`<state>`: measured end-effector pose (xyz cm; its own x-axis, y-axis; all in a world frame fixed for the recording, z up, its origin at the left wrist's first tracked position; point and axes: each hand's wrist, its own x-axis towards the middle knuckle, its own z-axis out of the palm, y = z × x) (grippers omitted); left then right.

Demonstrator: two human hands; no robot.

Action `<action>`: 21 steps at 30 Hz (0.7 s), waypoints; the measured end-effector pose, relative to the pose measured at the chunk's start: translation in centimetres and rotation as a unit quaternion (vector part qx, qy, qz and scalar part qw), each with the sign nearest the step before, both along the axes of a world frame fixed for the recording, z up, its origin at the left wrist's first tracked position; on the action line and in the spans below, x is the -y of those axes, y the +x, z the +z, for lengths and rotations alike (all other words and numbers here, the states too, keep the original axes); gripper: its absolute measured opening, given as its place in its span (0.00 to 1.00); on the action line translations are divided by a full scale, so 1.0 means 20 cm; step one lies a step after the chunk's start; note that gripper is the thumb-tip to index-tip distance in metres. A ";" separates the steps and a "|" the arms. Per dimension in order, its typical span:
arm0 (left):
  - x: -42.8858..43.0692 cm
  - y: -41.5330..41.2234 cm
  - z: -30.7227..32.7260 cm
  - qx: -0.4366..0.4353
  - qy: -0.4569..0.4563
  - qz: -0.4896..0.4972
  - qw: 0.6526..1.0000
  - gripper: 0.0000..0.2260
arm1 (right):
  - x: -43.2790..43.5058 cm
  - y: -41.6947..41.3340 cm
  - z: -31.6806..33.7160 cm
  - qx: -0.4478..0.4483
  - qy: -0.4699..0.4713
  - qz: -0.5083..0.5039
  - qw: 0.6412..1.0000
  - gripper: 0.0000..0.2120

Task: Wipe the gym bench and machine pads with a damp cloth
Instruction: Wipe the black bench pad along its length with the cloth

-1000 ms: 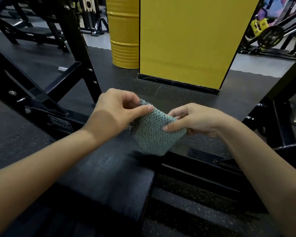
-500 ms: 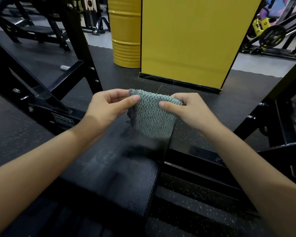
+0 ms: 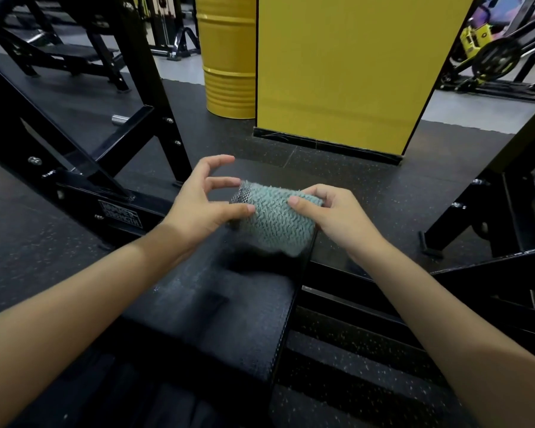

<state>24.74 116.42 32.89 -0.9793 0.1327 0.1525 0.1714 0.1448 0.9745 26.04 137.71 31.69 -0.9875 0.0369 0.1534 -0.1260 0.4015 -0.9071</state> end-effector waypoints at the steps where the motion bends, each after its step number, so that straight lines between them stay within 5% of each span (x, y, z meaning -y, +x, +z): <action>1: 0.00 0.01 -0.01 0.008 -0.030 0.002 1.000 0.32 | -0.01 0.00 -0.03 0.016 0.010 -0.007 1.000 0.11; 7: 0.03 0.11 -0.11 0.032 -0.201 -0.012 0.979 0.27 | 0.03 0.11 -0.13 0.028 0.198 0.001 0.980 0.19; 12: 0.06 0.15 -0.16 0.060 -0.191 -0.059 0.978 0.29 | 0.12 0.17 -0.11 0.000 0.305 0.200 0.931 0.35; 15: 0.06 0.15 -0.17 0.035 -0.160 -0.050 0.985 0.25 | 0.15 0.18 -0.16 -0.029 0.291 0.215 0.932 0.28; 19: 0.02 0.10 -0.13 0.009 -0.121 -0.022 0.992 0.25 | 0.13 0.16 -0.19 -0.110 0.221 0.146 0.958 0.06; 21: -0.03 0.08 -0.10 -0.017 -0.119 -0.005 0.993 0.25 | 0.08 0.15 -0.17 -0.115 0.187 0.080 0.972 0.11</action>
<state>26.26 116.98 30.97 -0.9725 0.1791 0.1489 0.2066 0.3680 0.9066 29.01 136.06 28.20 -0.9137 -0.2155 0.3446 -0.3969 0.6558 -0.6421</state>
